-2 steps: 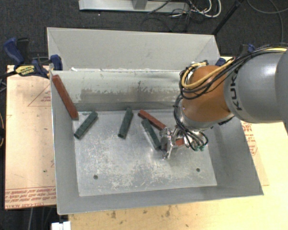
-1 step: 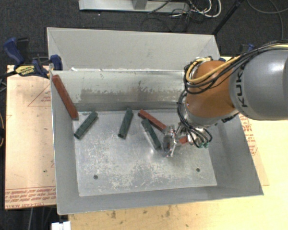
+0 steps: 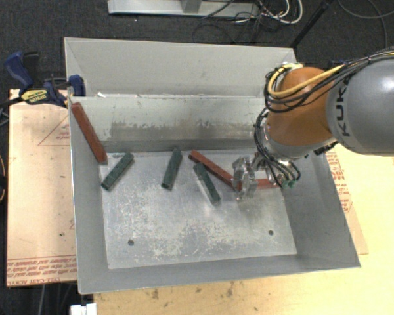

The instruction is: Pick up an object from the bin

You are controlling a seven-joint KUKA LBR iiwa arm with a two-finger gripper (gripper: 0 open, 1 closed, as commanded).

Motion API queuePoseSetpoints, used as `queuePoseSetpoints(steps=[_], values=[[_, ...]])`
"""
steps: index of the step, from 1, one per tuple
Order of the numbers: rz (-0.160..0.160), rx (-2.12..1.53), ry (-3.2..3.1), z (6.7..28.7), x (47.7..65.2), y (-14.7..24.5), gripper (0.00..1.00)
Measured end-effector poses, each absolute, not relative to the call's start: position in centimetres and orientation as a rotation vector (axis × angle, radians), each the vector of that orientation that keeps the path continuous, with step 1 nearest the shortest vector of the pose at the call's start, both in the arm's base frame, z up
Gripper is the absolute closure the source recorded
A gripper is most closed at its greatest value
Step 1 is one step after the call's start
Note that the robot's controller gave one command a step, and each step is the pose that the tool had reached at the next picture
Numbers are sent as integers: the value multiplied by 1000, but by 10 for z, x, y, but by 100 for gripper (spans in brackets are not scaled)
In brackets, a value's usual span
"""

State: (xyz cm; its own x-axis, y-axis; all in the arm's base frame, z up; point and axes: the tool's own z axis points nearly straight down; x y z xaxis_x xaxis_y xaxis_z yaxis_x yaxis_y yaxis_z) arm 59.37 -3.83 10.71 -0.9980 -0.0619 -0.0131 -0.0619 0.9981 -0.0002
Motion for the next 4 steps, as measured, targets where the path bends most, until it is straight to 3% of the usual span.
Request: queuePoseSetpoints(steps=[1, 2, 3, 4], values=[[4, -58, 3150, 133, 590, -41, 100], [5, -175, 3131, 167, 586, -86, 100], [-5, -491, 3101, 177, 570, -119, 100], [6, -787, 3044, 223, 565, -109, 100]])
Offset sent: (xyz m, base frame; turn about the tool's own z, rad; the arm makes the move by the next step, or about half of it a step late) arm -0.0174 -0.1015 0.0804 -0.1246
